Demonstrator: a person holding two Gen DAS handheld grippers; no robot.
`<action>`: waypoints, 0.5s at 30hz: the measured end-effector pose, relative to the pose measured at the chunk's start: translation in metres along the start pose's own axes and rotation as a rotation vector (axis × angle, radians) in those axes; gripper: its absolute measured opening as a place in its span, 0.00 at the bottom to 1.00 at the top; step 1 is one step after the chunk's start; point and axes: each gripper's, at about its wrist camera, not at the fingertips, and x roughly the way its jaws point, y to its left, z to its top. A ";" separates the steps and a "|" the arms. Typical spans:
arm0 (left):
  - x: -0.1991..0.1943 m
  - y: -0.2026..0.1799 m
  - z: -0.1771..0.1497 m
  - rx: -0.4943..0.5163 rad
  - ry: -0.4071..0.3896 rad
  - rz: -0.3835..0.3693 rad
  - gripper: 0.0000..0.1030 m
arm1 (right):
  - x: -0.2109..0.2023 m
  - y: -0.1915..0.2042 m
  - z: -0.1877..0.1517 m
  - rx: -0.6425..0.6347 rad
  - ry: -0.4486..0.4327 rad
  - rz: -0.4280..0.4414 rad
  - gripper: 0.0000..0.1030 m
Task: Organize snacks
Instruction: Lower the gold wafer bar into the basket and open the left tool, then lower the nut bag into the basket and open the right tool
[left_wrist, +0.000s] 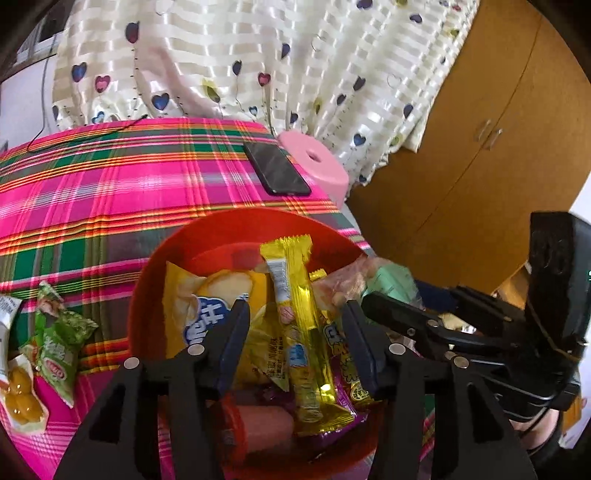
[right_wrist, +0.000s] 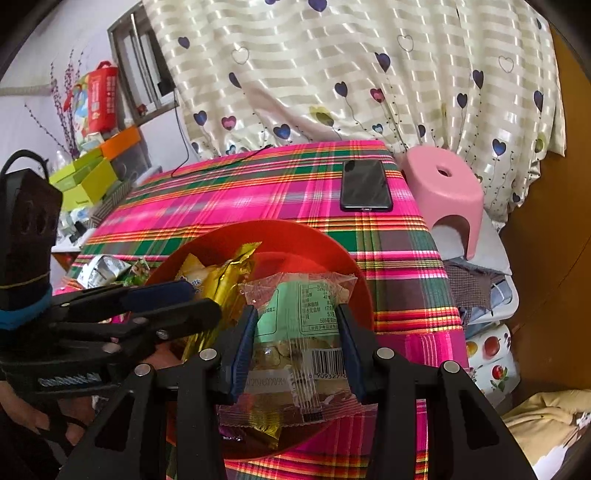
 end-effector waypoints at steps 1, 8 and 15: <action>-0.003 0.001 0.000 -0.002 -0.008 0.006 0.52 | 0.000 0.000 0.000 0.001 0.001 0.002 0.40; -0.028 0.022 -0.006 -0.049 -0.050 0.044 0.52 | 0.013 0.008 0.015 -0.022 -0.019 0.002 0.39; -0.047 0.038 -0.013 -0.073 -0.079 0.076 0.52 | 0.017 0.014 0.029 -0.038 -0.044 0.026 0.38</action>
